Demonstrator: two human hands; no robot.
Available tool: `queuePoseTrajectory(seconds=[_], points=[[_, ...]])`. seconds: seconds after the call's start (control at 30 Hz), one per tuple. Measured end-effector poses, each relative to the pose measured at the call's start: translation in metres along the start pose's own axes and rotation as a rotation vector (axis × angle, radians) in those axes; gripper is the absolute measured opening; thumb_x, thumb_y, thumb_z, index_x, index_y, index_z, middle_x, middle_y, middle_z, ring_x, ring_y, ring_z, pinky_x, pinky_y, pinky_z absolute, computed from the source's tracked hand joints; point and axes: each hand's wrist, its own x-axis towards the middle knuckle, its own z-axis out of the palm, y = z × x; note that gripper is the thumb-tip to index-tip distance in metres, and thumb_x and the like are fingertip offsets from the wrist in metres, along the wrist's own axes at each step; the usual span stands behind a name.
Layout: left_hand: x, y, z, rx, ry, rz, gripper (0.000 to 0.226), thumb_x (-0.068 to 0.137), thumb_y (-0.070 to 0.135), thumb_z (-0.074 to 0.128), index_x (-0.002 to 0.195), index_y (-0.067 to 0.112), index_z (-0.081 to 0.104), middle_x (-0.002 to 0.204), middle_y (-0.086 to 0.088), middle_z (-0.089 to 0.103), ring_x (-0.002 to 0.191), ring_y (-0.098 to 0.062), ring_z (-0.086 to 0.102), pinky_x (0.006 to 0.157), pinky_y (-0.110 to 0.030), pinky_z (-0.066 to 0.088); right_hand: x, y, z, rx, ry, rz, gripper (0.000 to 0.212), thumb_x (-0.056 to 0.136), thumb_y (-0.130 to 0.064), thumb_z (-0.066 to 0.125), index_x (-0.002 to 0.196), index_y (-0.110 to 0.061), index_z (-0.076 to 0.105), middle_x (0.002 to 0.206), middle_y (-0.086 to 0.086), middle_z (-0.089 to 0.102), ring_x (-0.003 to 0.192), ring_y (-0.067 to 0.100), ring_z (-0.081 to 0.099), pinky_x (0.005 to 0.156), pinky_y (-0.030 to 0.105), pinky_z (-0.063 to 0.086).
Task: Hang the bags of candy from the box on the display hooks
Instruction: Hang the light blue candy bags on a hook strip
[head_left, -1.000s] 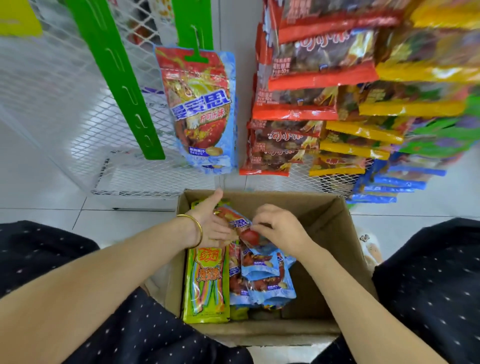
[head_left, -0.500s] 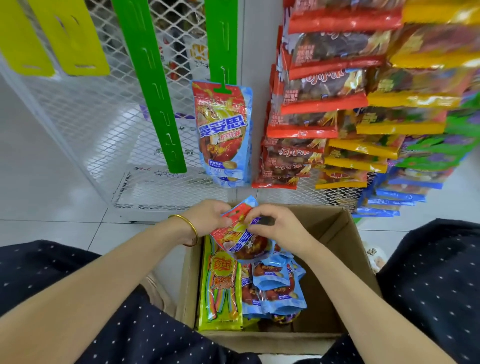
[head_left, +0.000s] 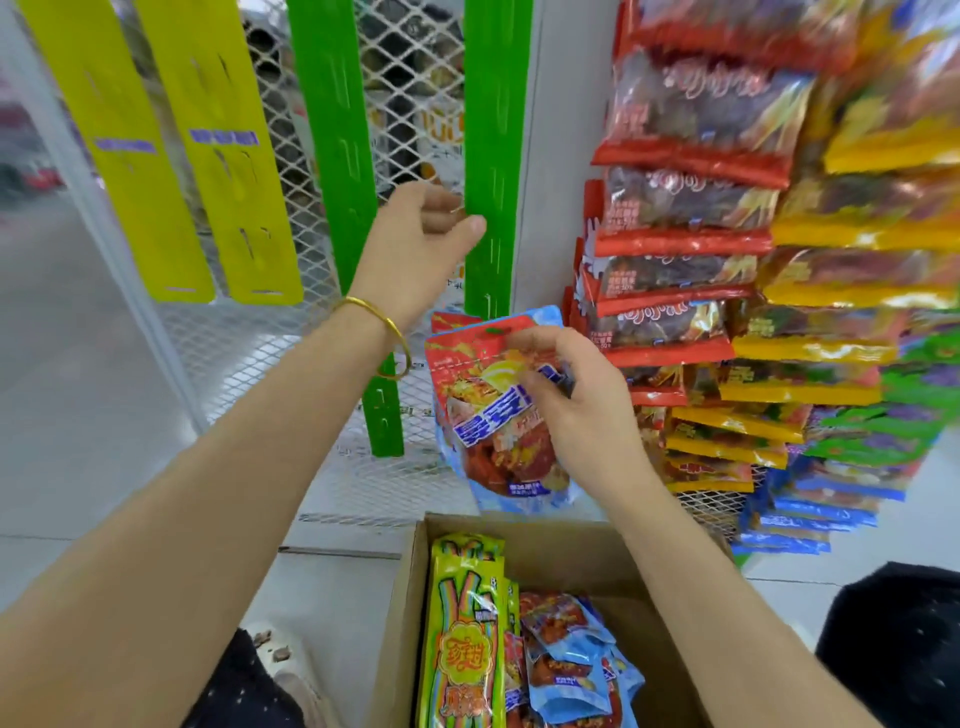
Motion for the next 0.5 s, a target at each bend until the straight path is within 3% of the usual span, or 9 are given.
queuePoseTrajectory(seconds=[0.07,0.1,0.17,0.23,0.37,0.5], points=[[0.008,0.002,0.005,0.004,-0.028,-0.002,0.010,0.088,0.020,0.061,0.091,0.015,0.053,0.083,-0.005,0.057,0.073,-0.015,0.054,0.076,-0.037,0.051,0.012,-0.004,0.008,-0.030,0.086,-0.041,0.036,0.084,0.007,0.054,0.111,-0.017,0.059,0.111,-0.003,0.059,0.105,0.002,0.050,0.093,0.010,0.037],[0.010,0.003,0.006,0.022,-0.028,0.009,0.014,0.088,0.021,0.061,0.079,0.019,0.051,0.074,-0.003,0.053,0.068,-0.015,0.050,0.073,-0.034,0.050,0.017,-0.006,0.012,-0.043,0.127,-0.055,0.036,0.085,0.007,0.052,0.114,-0.013,0.058,0.111,-0.003,0.057,0.104,0.000,0.048,0.092,0.006,0.034],[0.012,0.003,0.005,0.100,-0.037,0.047,0.029,0.089,0.023,0.060,0.065,0.021,0.044,0.060,0.003,0.040,0.056,-0.009,0.039,0.055,-0.016,0.040,0.026,-0.011,0.016,-0.068,0.196,-0.085,0.037,0.087,0.007,0.050,0.119,-0.010,0.056,0.109,-0.004,0.053,0.100,-0.004,0.043,0.088,0.000,0.030],[0.012,0.004,0.004,0.131,-0.058,0.062,0.034,0.089,0.025,0.059,0.060,0.018,0.041,0.057,0.004,0.034,0.049,-0.005,0.031,0.044,-0.013,0.028,0.035,-0.017,0.018,-0.090,0.237,-0.114,0.039,0.088,0.006,0.049,0.122,-0.012,0.054,0.109,-0.005,0.050,0.098,-0.006,0.040,0.086,-0.002,0.027],[0.012,0.006,0.004,0.089,-0.096,-0.013,0.036,0.089,0.028,0.059,0.059,0.019,0.041,0.053,0.005,0.037,0.039,0.002,0.032,0.040,-0.009,0.028,0.047,-0.020,0.019,-0.099,0.226,-0.120,0.041,0.089,0.006,0.048,0.125,-0.014,0.051,0.112,-0.006,0.047,0.101,-0.008,0.038,0.086,-0.004,0.025],[0.011,0.009,0.003,0.032,-0.113,-0.042,0.031,0.089,0.028,0.060,0.064,0.015,0.047,0.058,-0.001,0.042,0.051,-0.008,0.041,0.045,-0.013,0.034,0.049,-0.015,0.021,-0.117,0.218,-0.100,0.041,0.090,0.005,0.048,0.127,-0.011,0.049,0.114,-0.003,0.046,0.099,-0.011,0.035,0.086,-0.006,0.024]])
